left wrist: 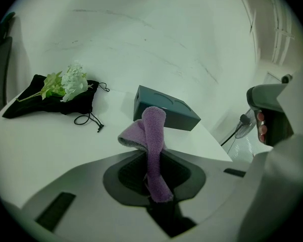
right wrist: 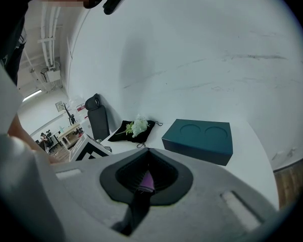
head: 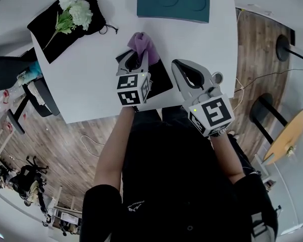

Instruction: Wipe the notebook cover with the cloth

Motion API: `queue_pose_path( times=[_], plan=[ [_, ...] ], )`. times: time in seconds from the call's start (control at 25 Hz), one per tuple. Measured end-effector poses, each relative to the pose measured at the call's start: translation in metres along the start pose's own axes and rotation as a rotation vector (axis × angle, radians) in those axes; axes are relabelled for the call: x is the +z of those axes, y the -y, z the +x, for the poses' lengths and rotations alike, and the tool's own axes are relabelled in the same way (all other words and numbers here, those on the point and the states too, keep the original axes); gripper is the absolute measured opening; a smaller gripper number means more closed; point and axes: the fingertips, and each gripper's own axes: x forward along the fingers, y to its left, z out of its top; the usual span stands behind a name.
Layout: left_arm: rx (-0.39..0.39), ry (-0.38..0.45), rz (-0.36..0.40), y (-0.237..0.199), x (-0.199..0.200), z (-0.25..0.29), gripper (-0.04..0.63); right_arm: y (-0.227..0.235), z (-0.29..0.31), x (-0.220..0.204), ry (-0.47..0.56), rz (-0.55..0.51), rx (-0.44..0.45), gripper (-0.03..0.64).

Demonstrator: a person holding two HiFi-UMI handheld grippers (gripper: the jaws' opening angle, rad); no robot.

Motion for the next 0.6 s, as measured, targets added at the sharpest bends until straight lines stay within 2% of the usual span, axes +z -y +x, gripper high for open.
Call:
queue_pose_path(
  times=[0.6],
  plan=[
    [0.015,-0.007,0.036,-0.012,-0.006,0.001,0.067,-0.005,0.003,-0.004,-0.016,-0.011,-0.004,0.003]
  ],
)
